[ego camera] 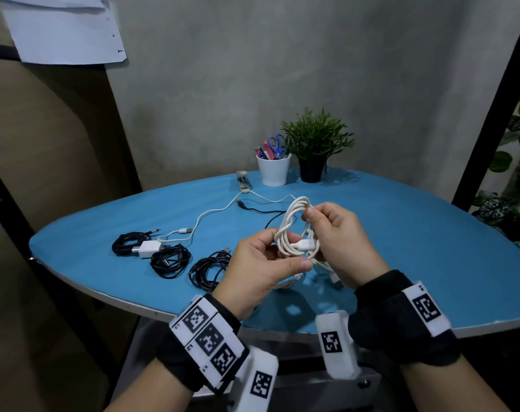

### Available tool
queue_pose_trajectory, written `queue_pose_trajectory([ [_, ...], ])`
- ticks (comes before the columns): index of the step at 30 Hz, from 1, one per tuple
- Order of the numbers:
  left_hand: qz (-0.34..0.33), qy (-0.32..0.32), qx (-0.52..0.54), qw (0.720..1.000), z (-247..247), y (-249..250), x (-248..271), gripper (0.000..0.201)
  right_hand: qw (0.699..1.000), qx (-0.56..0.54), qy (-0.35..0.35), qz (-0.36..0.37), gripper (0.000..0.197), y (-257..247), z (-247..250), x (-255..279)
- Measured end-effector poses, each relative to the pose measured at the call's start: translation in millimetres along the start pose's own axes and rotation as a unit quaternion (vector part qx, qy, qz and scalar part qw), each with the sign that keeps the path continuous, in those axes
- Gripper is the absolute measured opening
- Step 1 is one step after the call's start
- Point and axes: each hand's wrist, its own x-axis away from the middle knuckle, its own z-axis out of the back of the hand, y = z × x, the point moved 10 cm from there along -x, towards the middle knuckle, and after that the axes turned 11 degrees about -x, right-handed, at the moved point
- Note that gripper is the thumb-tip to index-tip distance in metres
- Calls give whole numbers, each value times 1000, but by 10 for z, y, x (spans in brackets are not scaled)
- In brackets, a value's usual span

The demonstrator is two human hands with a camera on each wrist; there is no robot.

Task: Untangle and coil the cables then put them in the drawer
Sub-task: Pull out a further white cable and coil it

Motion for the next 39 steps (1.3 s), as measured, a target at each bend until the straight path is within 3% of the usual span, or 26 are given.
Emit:
queue_pose_trajectory([
  [9, -11, -72, -5, 997, -94, -4, 3, 33, 996, -46, -30, -66, 24, 52, -64, 66],
  [18, -39, -73, -11, 997, -117, 11, 13, 14, 993, -31, -57, -96, 27, 63, -109, 84],
  [22, -45, -82, -12, 996, -97, 15, 25, 21, 984, -95, -85, -129, 27, 77, -214, 168],
  [25, -13, -76, 38, 996, -91, -34, 14, 46, 979, -125, -91, -133, 27, 79, -251, 187],
  [30, 42, -74, 99, 991, -112, -139, 33, 21, 973, -180, -74, -121, 22, 41, -203, 150],
  [34, 79, -71, 164, 981, -95, -209, 52, 17, 945, -273, -93, -157, 29, 20, -266, 169],
  [36, 76, -73, 167, 980, -105, -199, 55, 18, 934, -293, -96, -182, 21, 31, -277, 190],
  [39, 62, -74, 145, 985, -108, -168, 53, 20, 932, -296, -78, -193, 30, 43, -248, 186],
])
